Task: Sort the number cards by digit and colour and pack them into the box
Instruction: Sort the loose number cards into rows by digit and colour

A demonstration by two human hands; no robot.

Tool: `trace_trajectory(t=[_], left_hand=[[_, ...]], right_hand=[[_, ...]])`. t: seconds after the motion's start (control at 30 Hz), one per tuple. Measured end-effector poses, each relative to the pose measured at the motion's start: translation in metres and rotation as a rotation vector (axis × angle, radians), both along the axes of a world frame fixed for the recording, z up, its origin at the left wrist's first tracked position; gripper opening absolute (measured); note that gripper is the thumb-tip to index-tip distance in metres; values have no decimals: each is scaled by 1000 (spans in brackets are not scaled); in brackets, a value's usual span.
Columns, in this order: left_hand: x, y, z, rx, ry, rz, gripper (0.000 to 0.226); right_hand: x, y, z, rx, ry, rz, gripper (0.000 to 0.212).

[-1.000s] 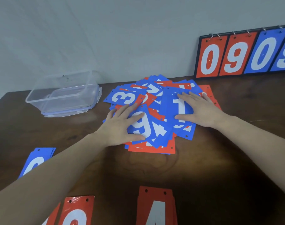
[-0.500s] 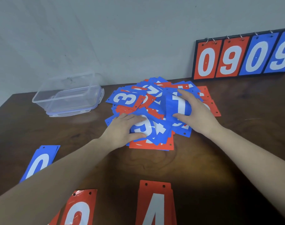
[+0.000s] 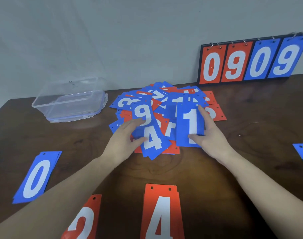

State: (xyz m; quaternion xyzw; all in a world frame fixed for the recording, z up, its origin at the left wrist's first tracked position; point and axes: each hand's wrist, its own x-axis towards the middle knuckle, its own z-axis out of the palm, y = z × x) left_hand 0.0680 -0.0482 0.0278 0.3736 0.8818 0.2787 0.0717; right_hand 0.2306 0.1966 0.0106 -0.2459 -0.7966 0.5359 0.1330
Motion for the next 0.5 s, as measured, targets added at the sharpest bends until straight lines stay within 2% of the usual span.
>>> trace_trajectory(t=[0.17,0.23,0.33,0.4,0.5], left_hand=[[-22,19,13,34,67,114,57],[-40,28,15,-52,52,115,71],[-60,37,7,-304,50,54,95],[-65,40,-1,-400,40,32,99],[-65,42,-7,-398,45,30,94]], right_hand=[[0,-8,3,-14,11,-6,80],[-3,-9,7,-3,12,-11,74],[-8,-8,13,19,-31,-26,67],[-10,-7,15,21,-42,-53,61],[-10,-10,14,17,-36,-72,56]])
